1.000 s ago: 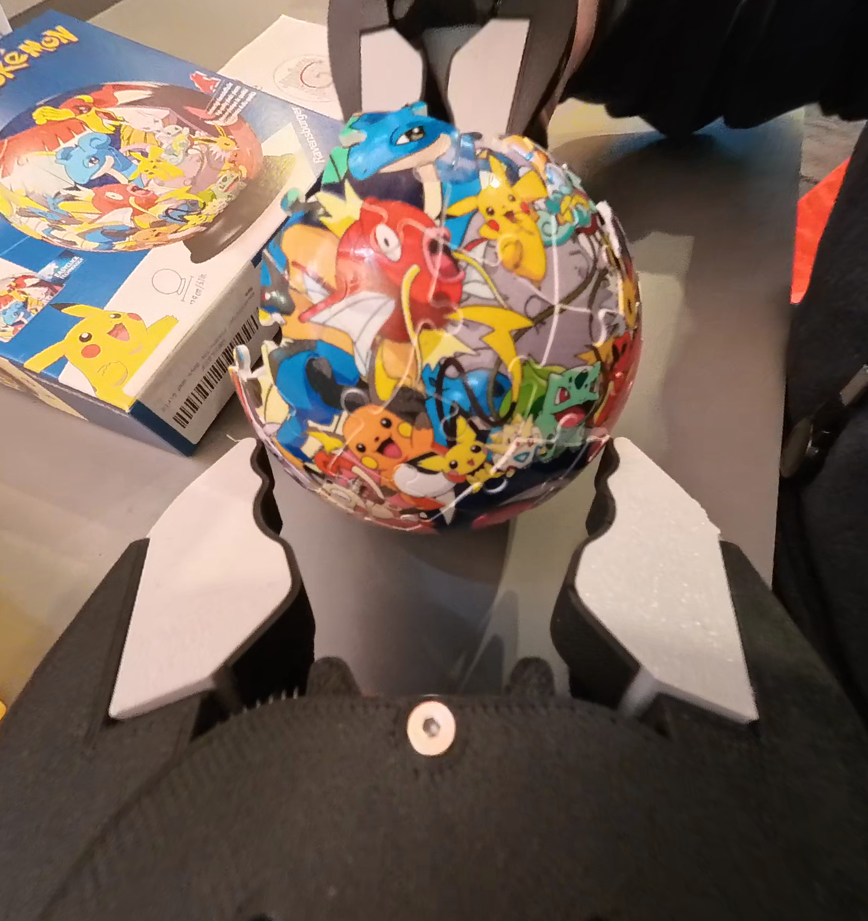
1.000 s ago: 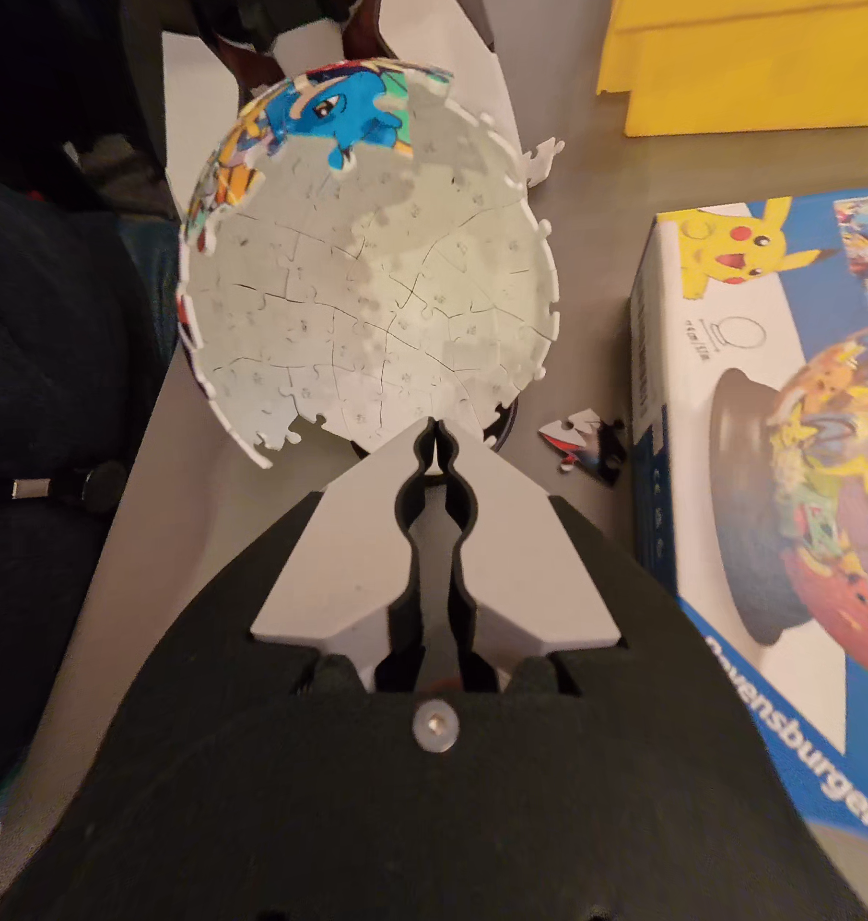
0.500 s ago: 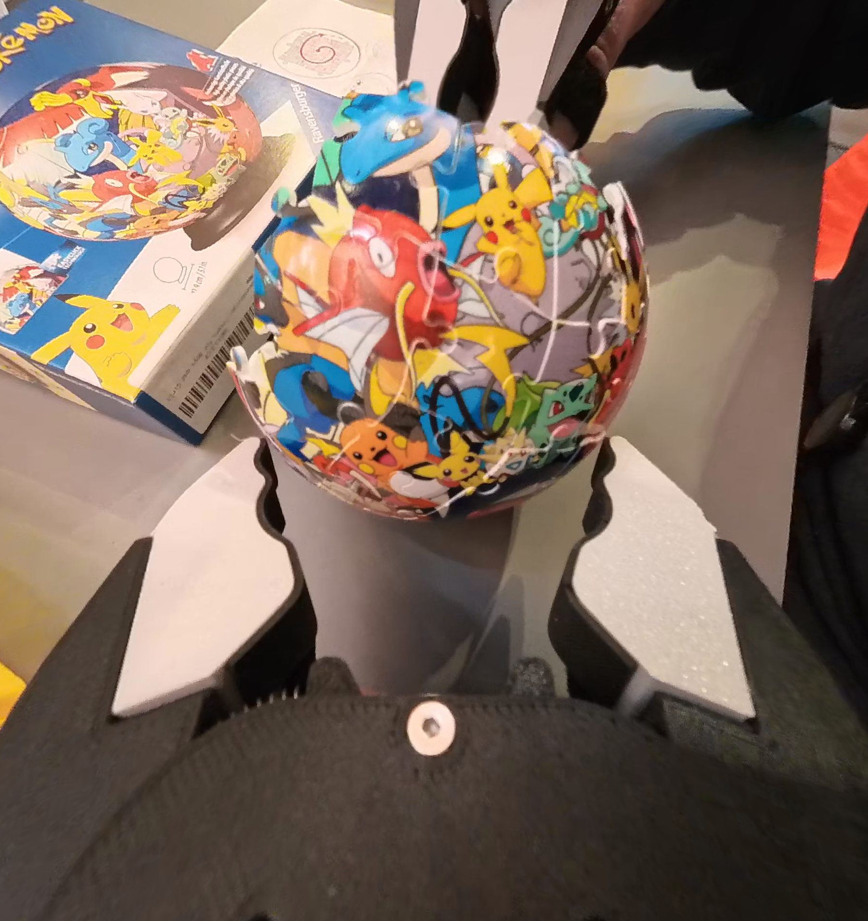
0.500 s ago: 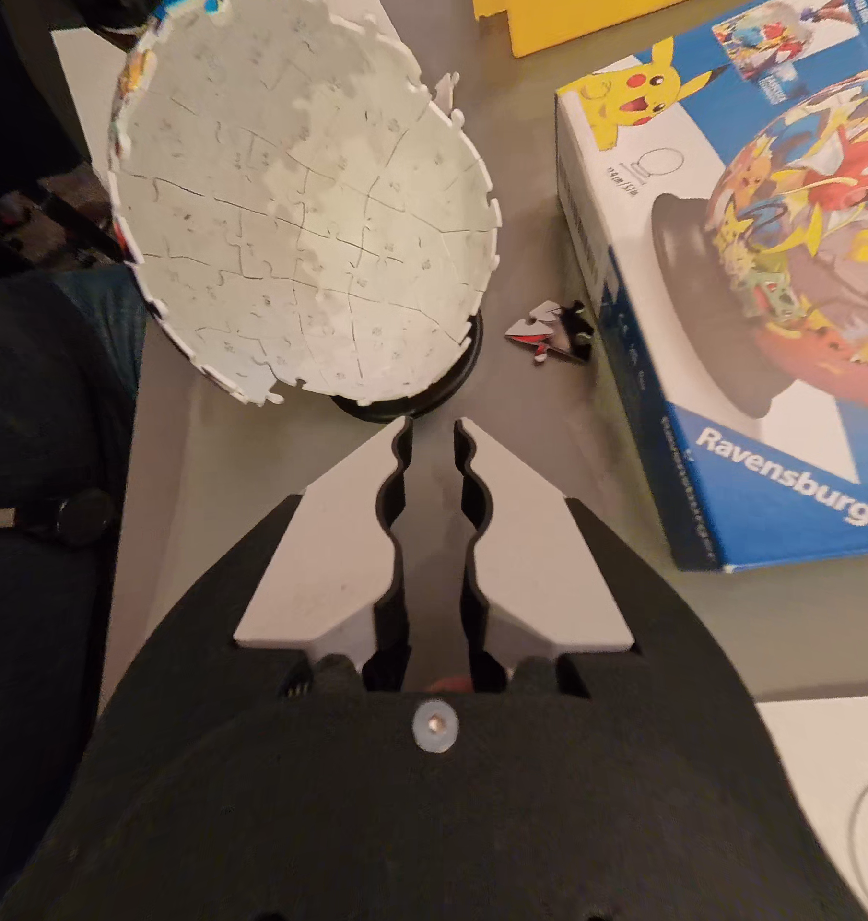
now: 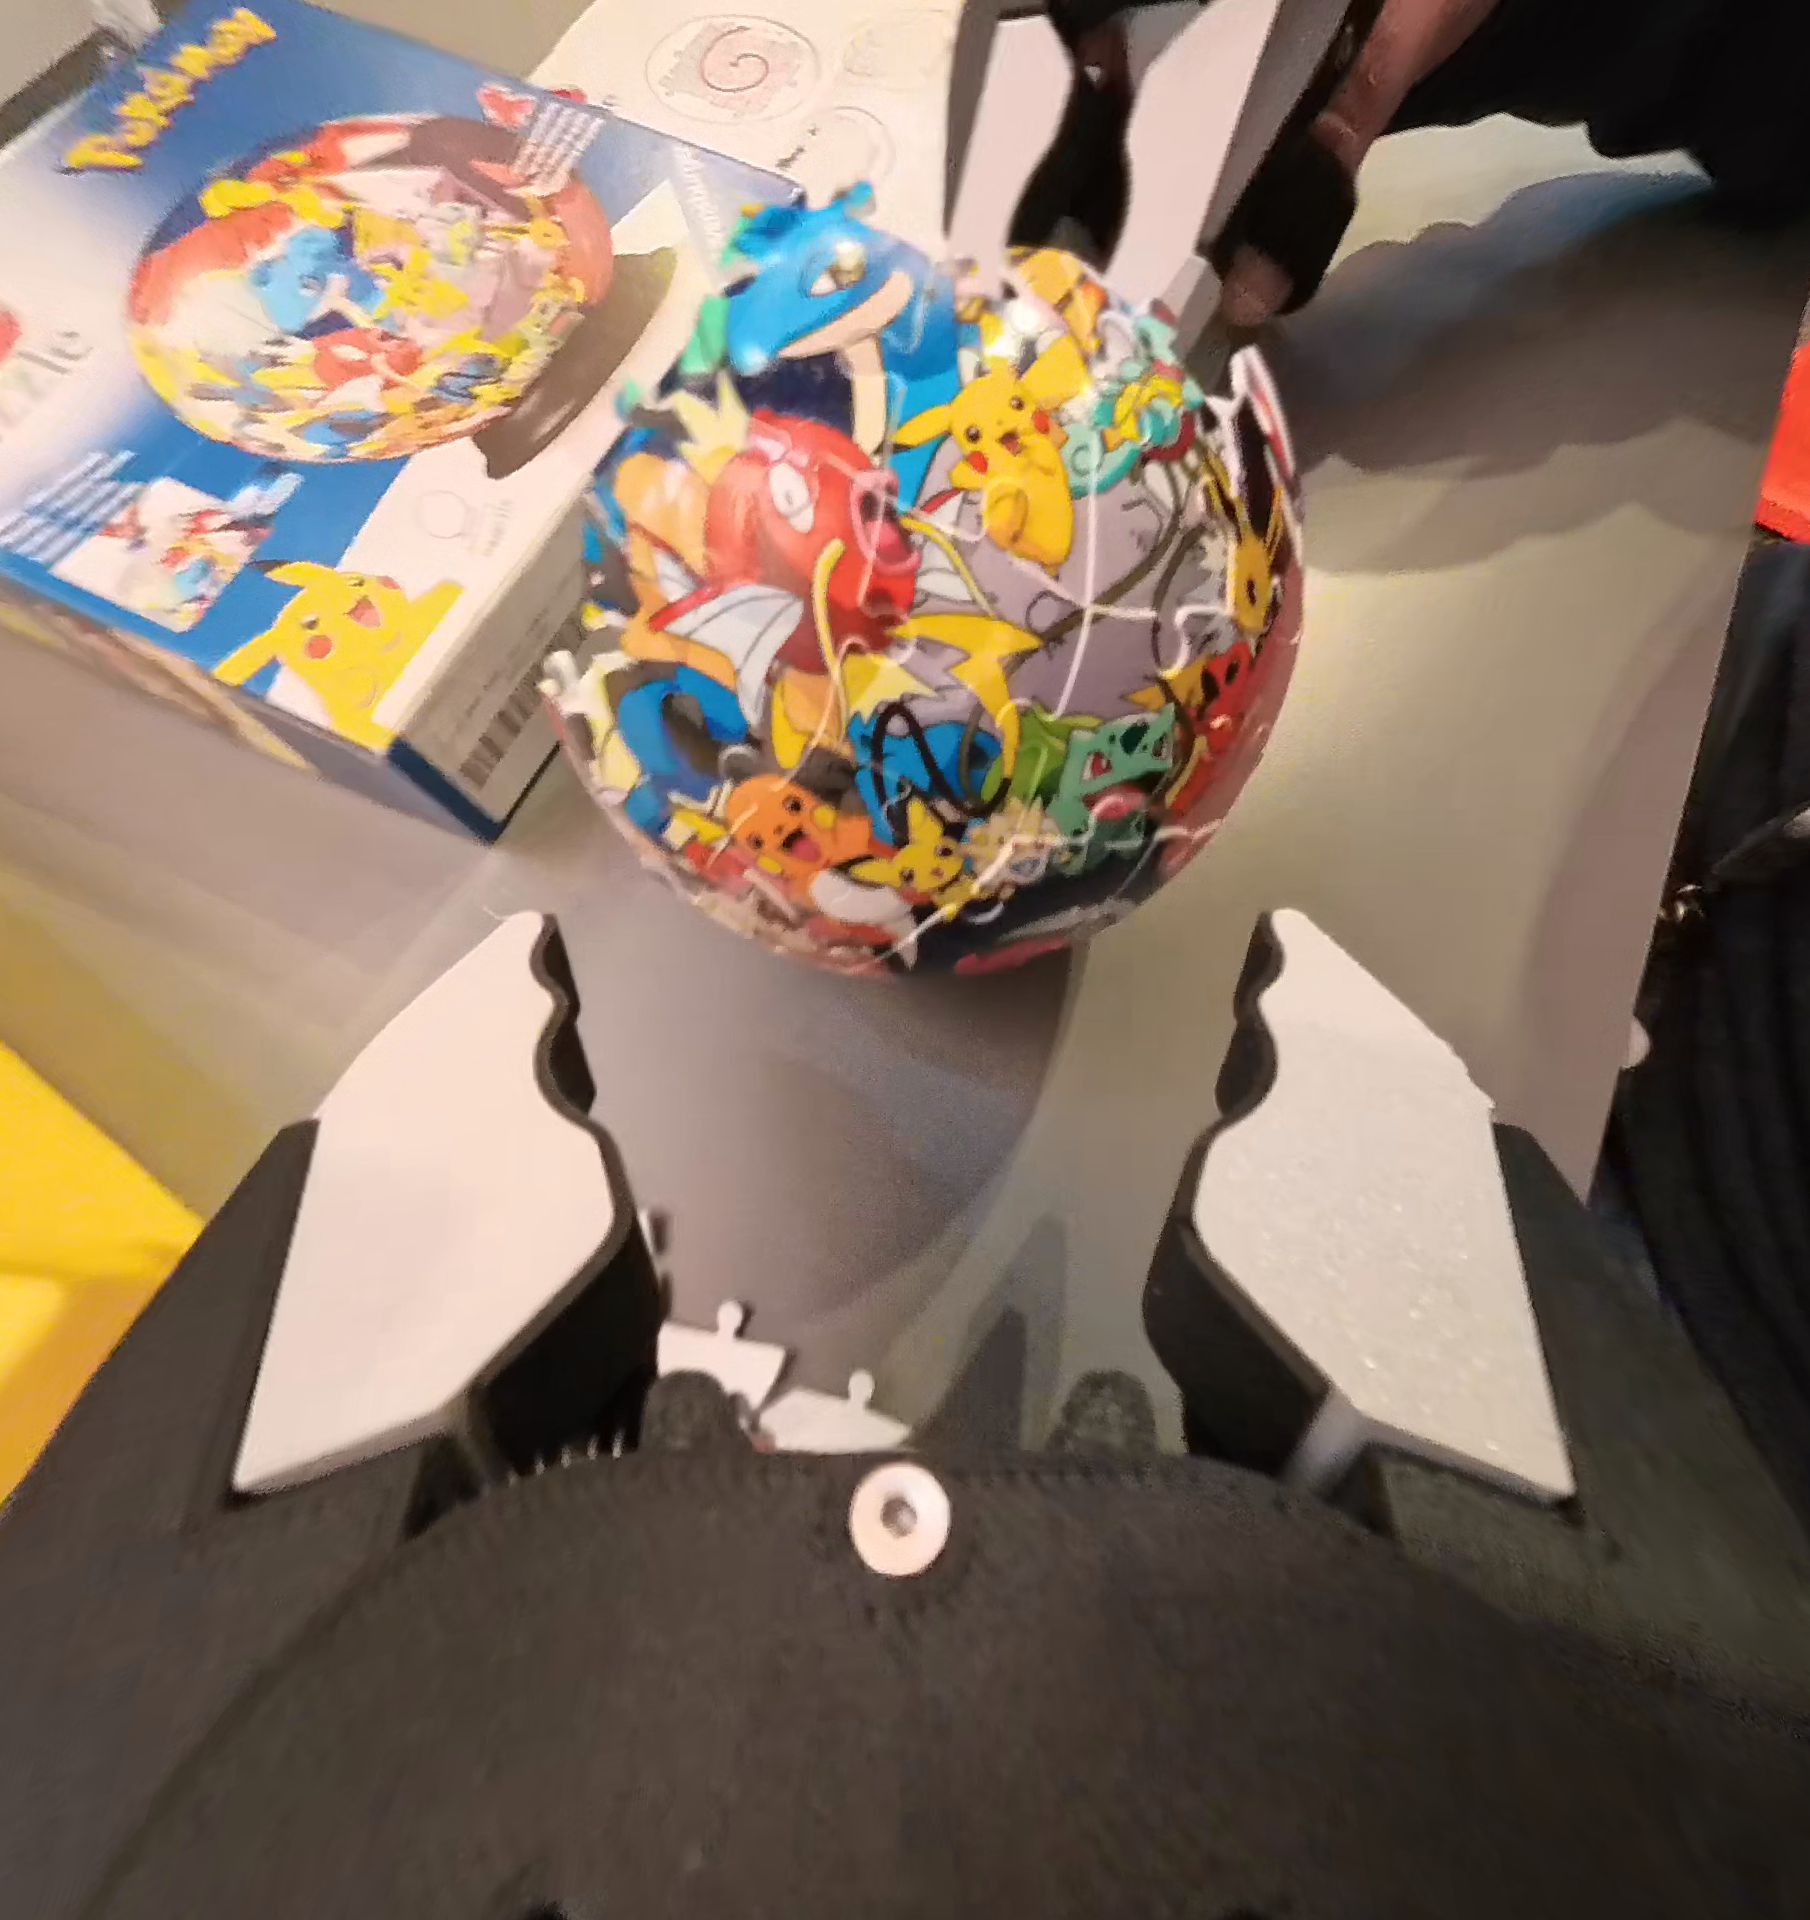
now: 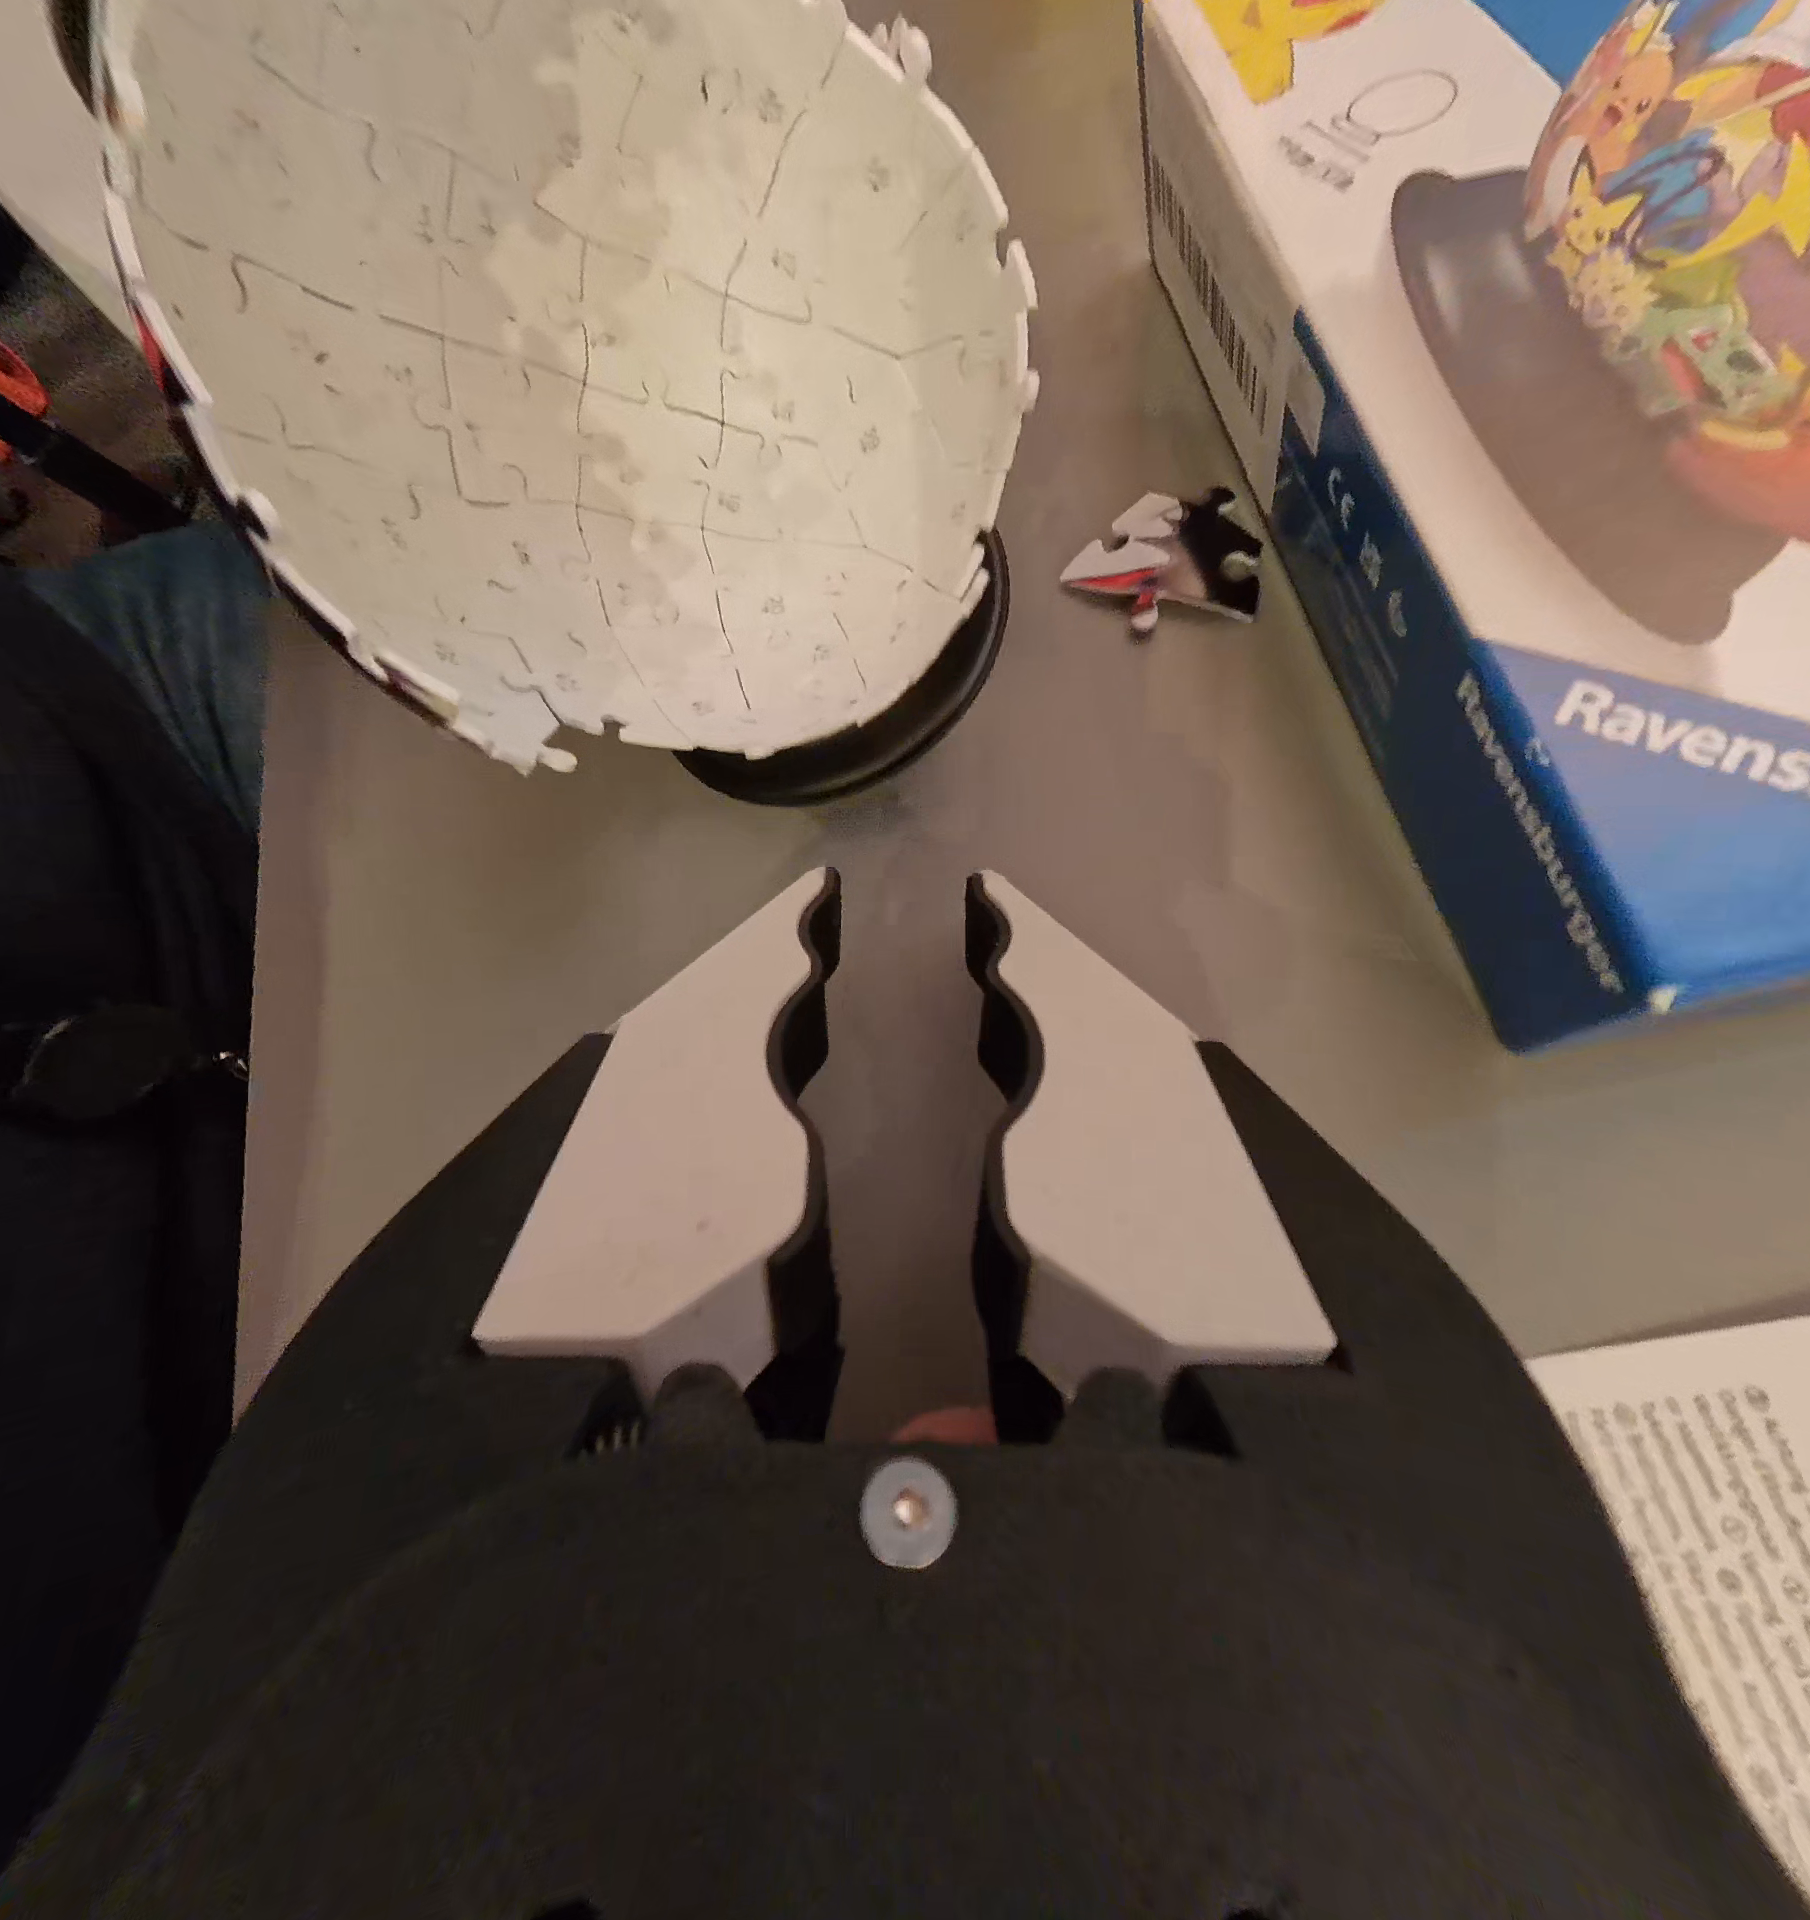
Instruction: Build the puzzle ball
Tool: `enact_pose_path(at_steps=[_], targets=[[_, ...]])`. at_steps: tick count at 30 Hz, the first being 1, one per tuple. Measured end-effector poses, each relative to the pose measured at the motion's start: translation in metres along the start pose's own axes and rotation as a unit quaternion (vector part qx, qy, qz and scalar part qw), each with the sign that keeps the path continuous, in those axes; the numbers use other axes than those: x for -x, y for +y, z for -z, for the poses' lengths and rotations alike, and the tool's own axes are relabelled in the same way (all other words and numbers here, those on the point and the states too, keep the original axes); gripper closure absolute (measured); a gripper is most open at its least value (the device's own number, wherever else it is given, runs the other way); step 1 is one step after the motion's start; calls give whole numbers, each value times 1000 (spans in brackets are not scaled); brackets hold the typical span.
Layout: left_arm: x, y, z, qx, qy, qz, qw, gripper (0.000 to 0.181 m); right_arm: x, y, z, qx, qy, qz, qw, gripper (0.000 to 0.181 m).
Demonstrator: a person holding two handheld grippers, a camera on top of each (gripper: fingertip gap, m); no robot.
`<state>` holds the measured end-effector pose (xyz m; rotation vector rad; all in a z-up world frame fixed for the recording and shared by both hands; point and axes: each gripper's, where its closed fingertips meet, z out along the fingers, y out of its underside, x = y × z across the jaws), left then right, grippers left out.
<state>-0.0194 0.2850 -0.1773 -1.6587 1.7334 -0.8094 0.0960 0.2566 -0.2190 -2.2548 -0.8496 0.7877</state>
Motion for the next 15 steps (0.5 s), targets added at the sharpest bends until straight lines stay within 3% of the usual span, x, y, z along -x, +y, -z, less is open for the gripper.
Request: enact_pose_path(at_steps=[3, 8, 15], targets=[[12, 6, 25, 4, -41, 17, 999, 70, 0, 8, 3, -9, -6, -12, 1000, 158], [36, 37, 71, 38, -120, 43, 991, 101, -2, 10, 10, -29, -1, -30, 999, 162], [50, 87, 84, 110, -157, 75, 979, 130, -6, 10, 10, -32, -2, -39, 999, 166]])
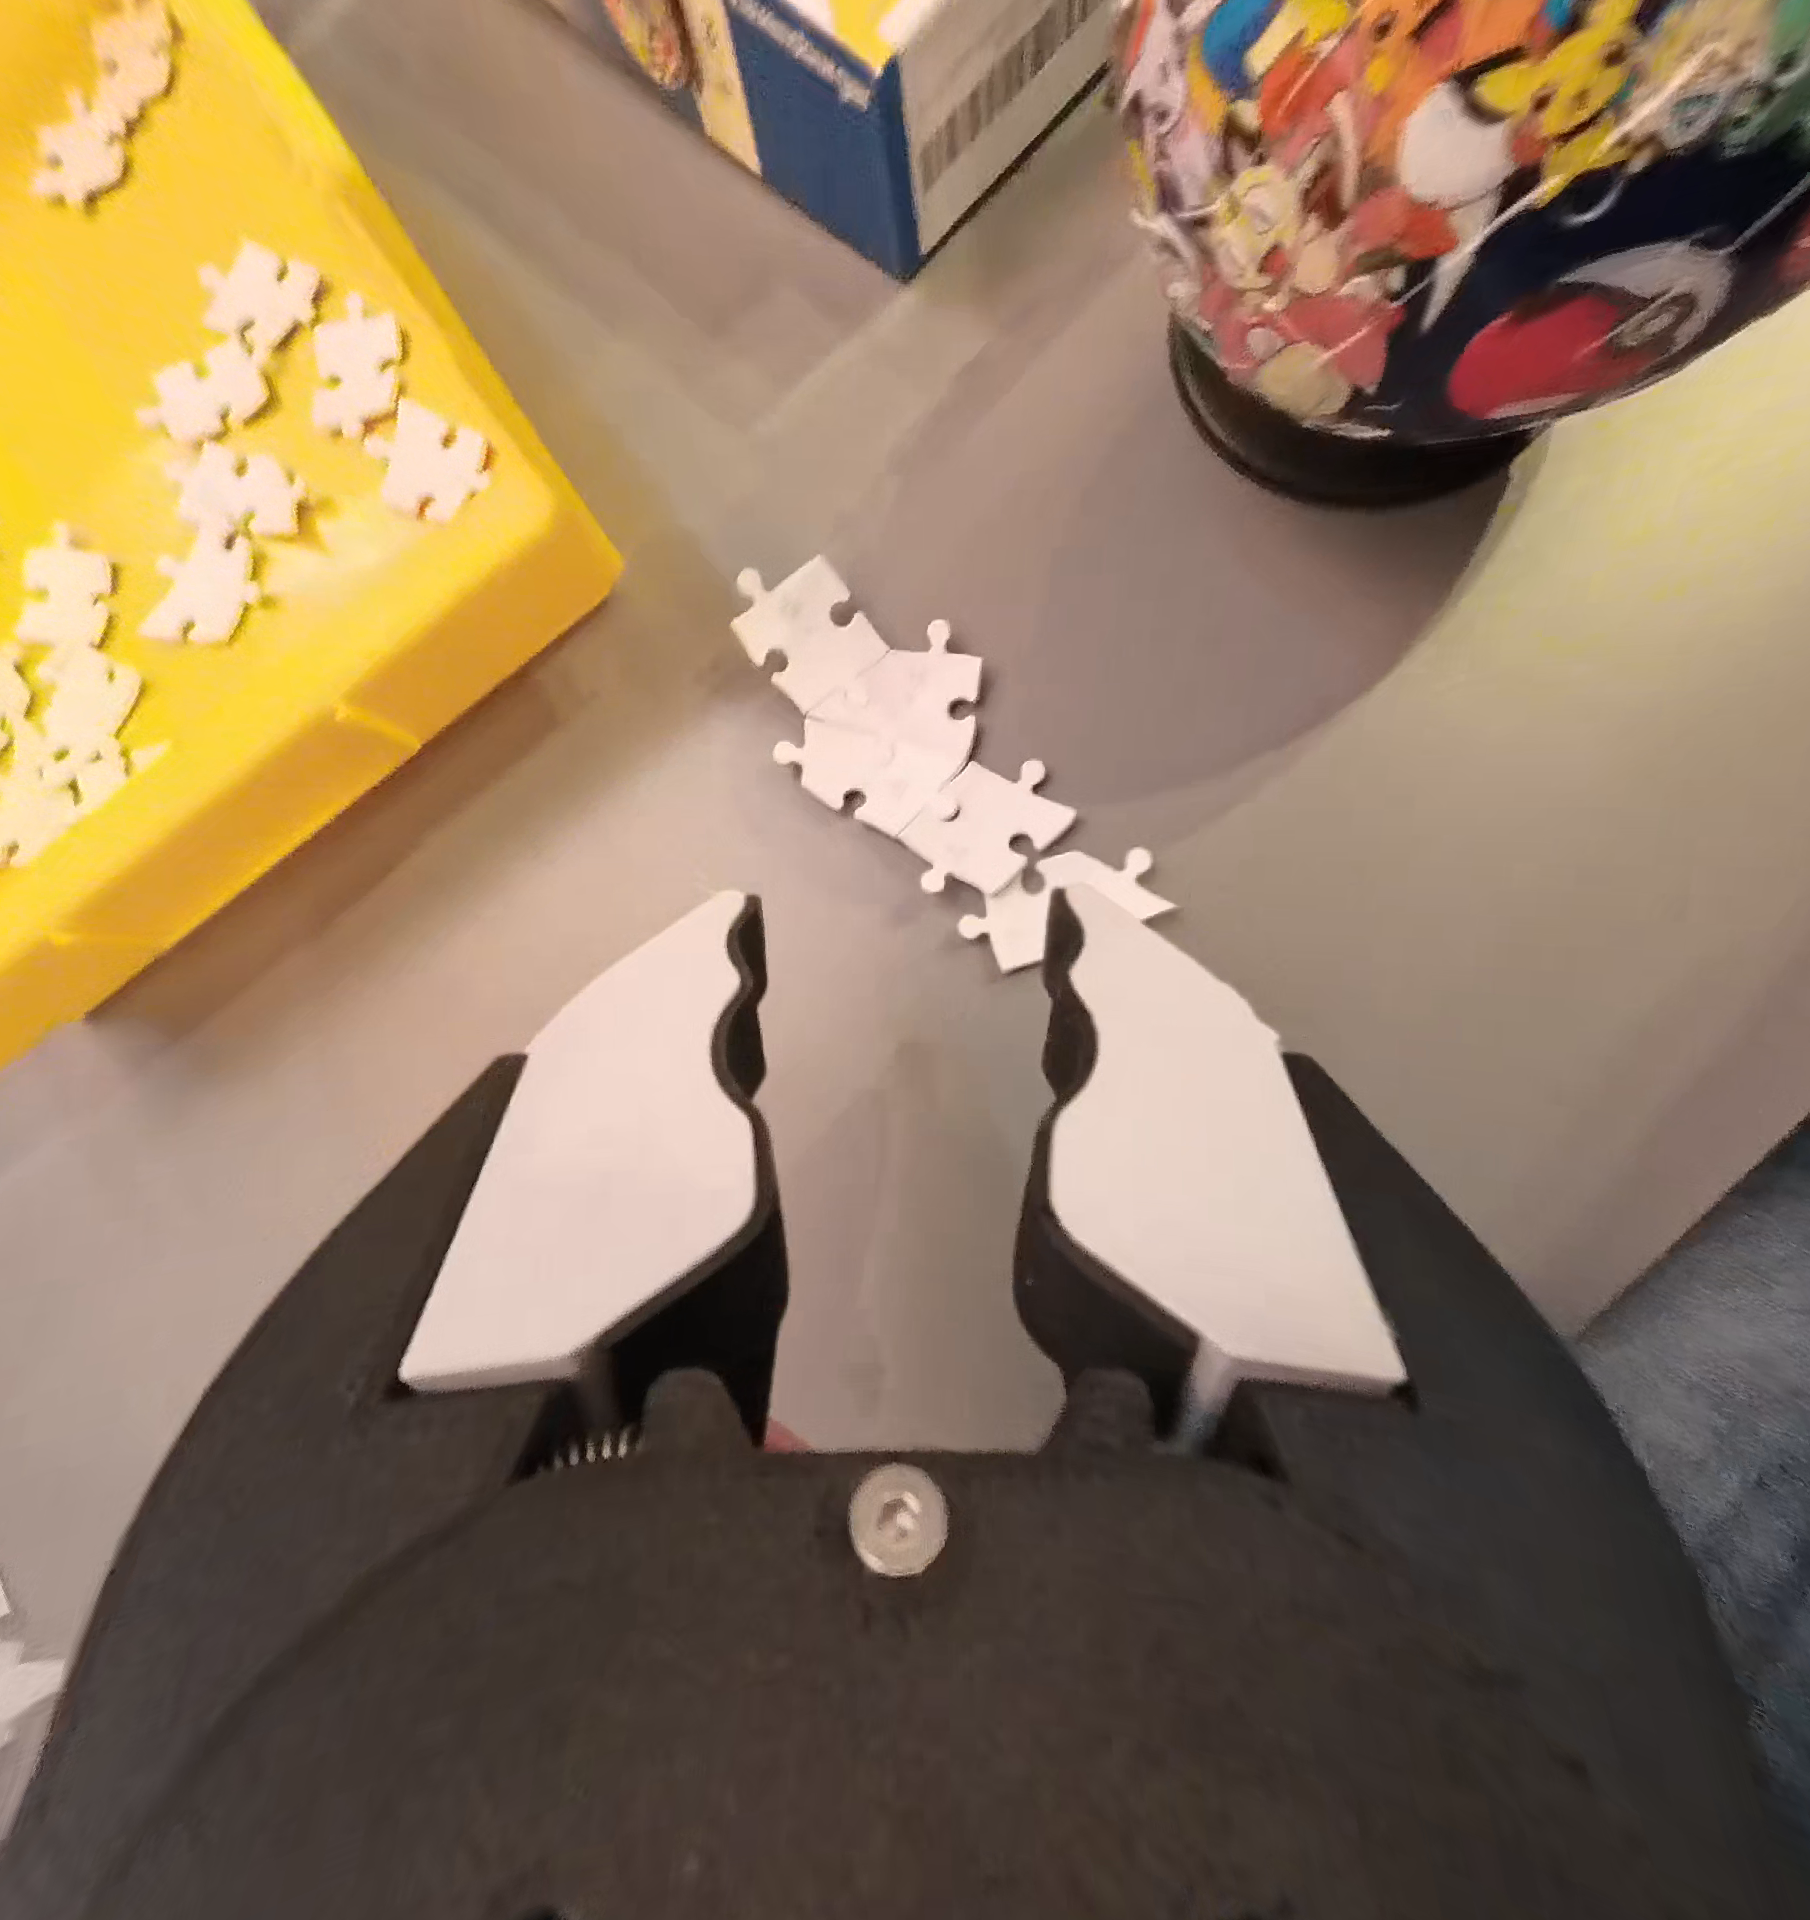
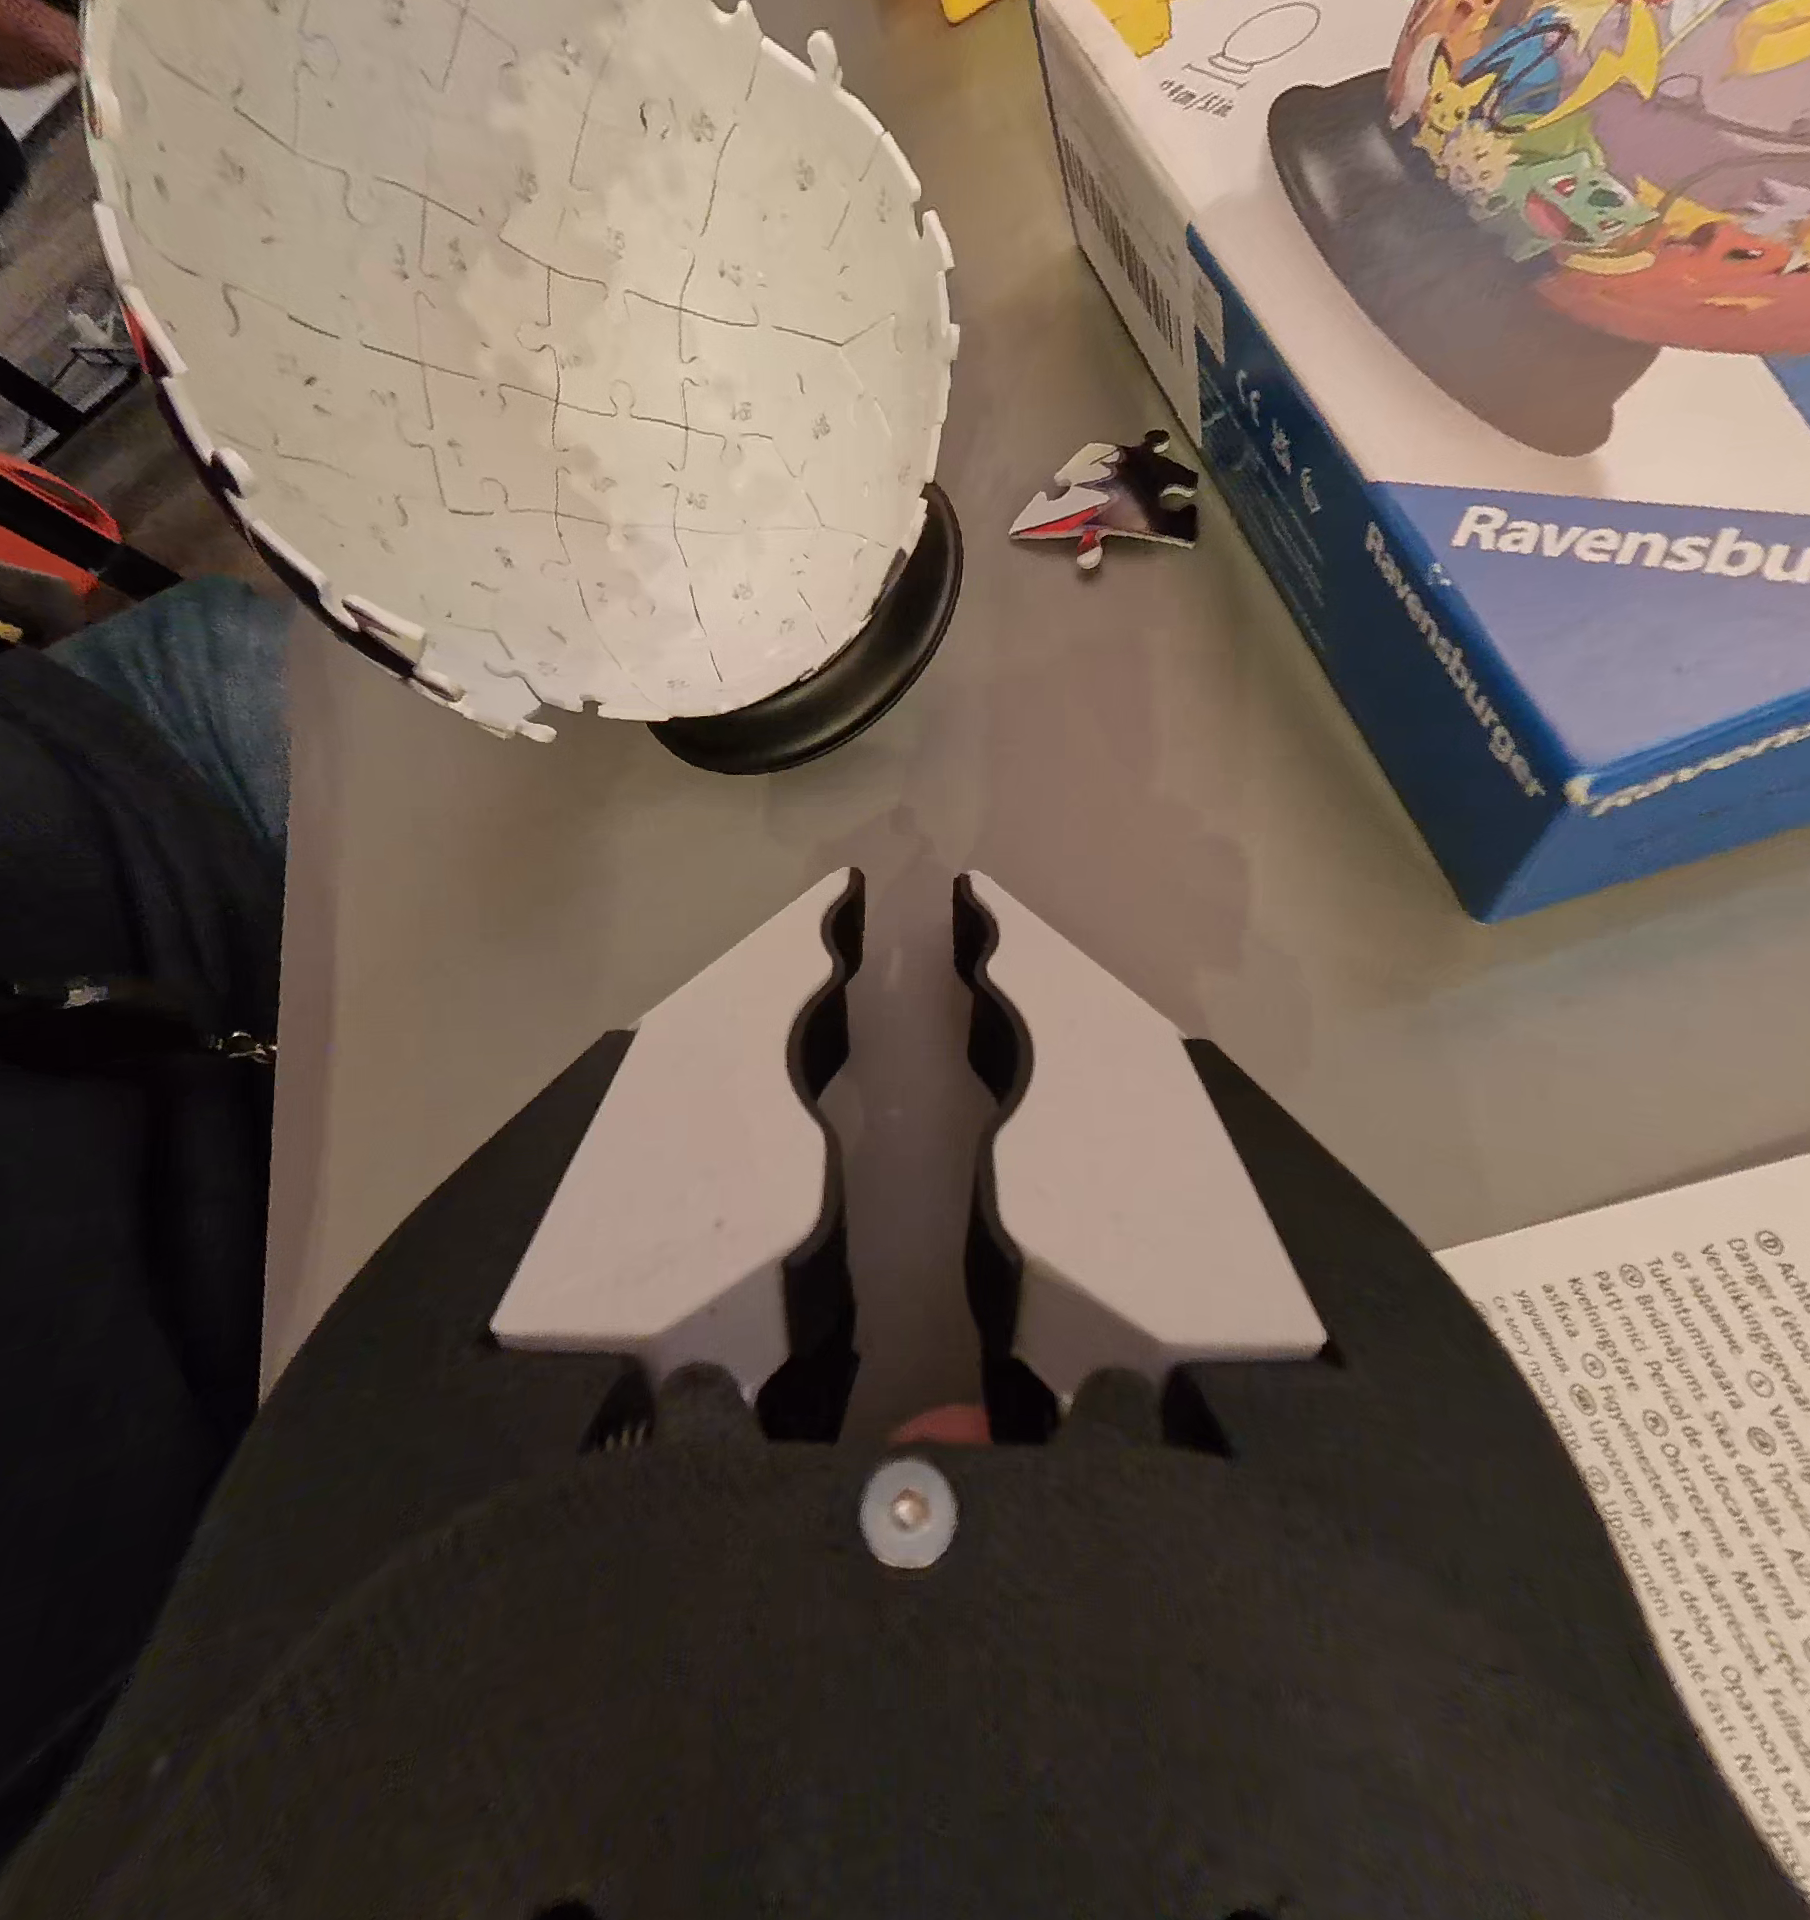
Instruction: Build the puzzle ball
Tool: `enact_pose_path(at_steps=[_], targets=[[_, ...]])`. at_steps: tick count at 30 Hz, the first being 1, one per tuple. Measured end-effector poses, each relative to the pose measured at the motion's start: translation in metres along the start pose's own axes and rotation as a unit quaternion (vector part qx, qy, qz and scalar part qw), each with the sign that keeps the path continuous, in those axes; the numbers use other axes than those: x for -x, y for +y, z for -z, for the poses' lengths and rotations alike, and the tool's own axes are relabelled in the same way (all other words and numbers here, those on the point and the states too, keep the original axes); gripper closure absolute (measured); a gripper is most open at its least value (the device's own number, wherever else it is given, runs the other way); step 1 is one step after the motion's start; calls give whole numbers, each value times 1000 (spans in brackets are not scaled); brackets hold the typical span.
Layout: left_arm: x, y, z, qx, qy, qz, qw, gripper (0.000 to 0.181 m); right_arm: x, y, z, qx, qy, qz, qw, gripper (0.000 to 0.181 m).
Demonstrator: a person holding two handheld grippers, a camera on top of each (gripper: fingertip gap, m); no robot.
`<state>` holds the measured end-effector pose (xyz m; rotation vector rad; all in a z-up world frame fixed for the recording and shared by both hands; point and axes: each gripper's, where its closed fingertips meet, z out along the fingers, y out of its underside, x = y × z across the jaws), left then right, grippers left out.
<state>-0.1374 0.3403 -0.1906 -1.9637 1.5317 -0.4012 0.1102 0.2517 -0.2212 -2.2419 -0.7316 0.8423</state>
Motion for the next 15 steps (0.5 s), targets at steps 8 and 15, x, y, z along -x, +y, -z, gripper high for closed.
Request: enact_pose_path(at_steps=[8, 15], targets=[[-6, 21, -23, 23, 50, 66, 996, 136, -1, -3, 2, -14, 2, -7, 1000, 168], [-28, 24, -32, 29, 46, 70, 996, 142, -1, -3, 2, -18, 3, -6, 1000, 169]])
